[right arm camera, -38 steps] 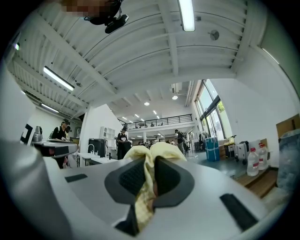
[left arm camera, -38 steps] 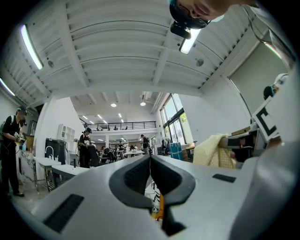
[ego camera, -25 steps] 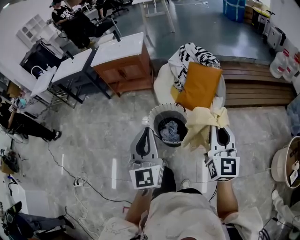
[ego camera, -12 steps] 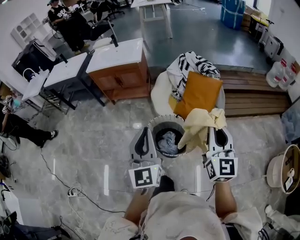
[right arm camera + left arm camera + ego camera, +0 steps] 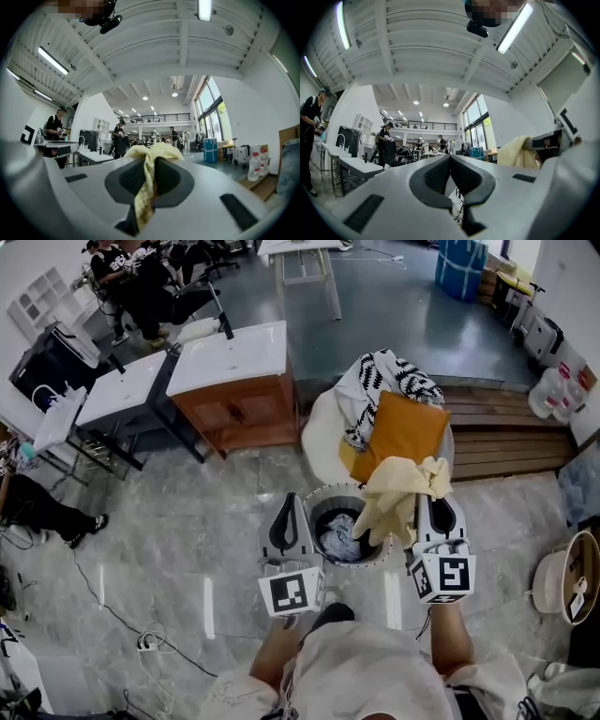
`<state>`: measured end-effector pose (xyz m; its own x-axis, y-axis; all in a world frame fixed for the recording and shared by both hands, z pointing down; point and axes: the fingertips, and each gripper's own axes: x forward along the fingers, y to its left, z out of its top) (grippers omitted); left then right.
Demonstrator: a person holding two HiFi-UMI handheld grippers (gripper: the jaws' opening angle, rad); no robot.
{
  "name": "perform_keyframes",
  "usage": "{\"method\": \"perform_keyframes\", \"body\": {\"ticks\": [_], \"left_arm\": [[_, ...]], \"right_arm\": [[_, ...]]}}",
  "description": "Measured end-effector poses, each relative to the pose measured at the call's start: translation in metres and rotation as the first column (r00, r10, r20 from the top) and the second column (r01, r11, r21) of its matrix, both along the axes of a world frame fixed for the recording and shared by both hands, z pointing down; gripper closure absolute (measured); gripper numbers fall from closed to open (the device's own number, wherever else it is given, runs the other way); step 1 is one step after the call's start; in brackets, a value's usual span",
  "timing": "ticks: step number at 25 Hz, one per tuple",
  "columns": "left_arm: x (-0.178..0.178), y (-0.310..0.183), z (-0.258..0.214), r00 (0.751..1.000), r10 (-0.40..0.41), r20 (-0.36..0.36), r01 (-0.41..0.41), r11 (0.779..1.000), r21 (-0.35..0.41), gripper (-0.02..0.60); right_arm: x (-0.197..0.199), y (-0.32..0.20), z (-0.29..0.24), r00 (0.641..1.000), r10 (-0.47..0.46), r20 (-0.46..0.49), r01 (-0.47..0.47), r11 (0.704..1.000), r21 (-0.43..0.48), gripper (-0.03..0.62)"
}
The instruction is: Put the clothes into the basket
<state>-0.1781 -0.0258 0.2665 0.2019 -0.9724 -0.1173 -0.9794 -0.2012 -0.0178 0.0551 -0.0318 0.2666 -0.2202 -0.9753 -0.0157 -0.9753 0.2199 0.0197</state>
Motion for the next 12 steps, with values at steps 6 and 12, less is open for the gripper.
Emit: {"method": "perform_keyframes", "body": {"ticks": [6, 12], "left_arm": [[-0.026, -0.029, 0.001, 1.0, 0.024, -0.008, -0.024, 1.0, -0.008, 0.578], [-0.04, -0.053, 0.013, 0.999, 0.037, -0.021, -0.038, 0.998, -0.046, 0.578]], "right_arm": [[-0.03, -0.027, 0.0, 1.0, 0.014, -0.021, -0.014, 1.0, -0.005, 0.577], [-0.049, -0.049, 0.006, 0.999, 0.011, -0.042, -0.013, 0.999, -0.042, 0.577]]}}
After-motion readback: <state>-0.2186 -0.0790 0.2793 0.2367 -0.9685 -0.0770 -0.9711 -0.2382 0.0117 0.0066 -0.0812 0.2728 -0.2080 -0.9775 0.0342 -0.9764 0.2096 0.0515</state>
